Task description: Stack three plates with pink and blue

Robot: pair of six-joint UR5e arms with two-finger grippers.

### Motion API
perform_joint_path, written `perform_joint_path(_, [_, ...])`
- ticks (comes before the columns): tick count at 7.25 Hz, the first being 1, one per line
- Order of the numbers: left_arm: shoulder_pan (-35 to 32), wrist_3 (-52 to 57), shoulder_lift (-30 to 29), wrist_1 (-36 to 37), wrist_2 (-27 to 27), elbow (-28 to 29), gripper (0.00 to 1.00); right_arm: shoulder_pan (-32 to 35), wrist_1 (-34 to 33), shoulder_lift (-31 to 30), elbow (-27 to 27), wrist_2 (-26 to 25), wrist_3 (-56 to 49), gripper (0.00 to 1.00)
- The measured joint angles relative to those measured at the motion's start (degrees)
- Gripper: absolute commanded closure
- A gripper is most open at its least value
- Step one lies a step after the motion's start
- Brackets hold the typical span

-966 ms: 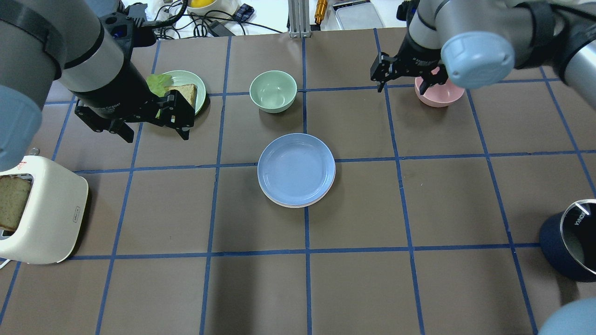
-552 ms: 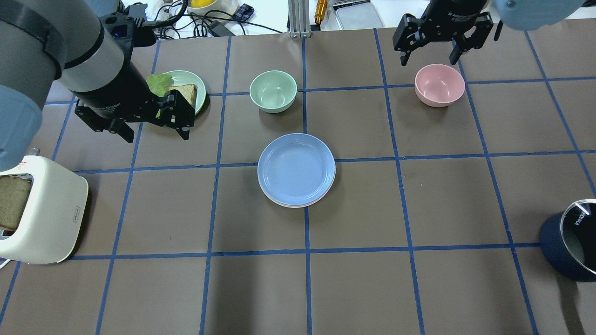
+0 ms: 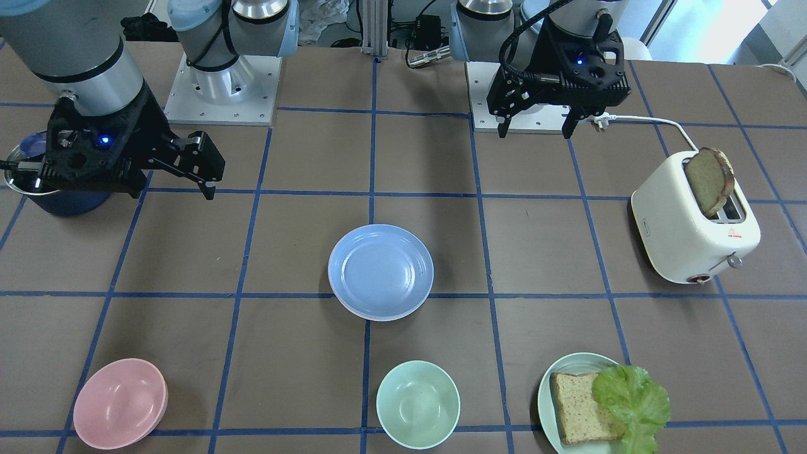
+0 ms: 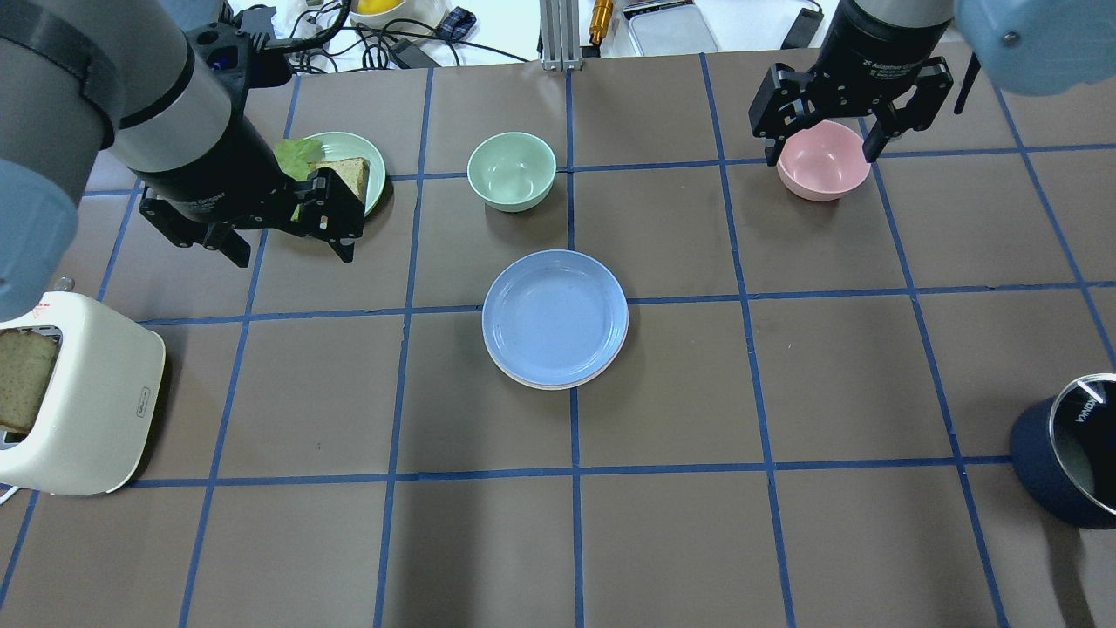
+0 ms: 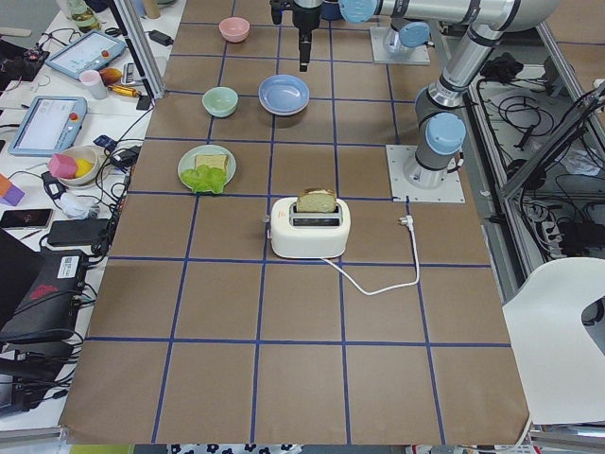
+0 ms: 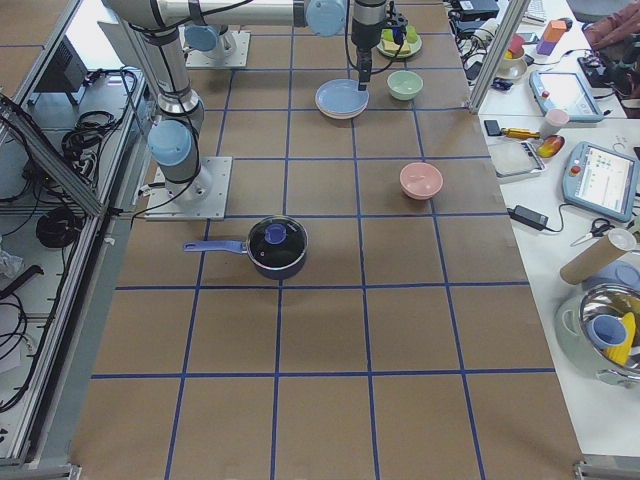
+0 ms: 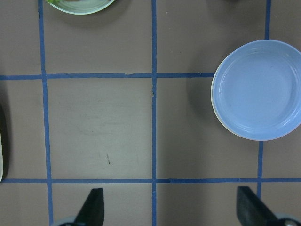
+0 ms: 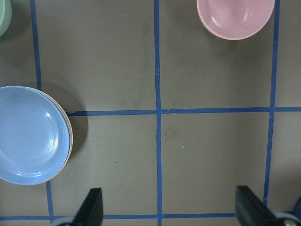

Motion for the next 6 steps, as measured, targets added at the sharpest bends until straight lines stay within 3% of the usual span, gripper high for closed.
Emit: perform_joint_path(6, [0.01,-0.03,0.0,0.0,0.0,0.0,0.0,-0.16,-0.6,0.93,-1.88,-0.09,-0.14,0.0])
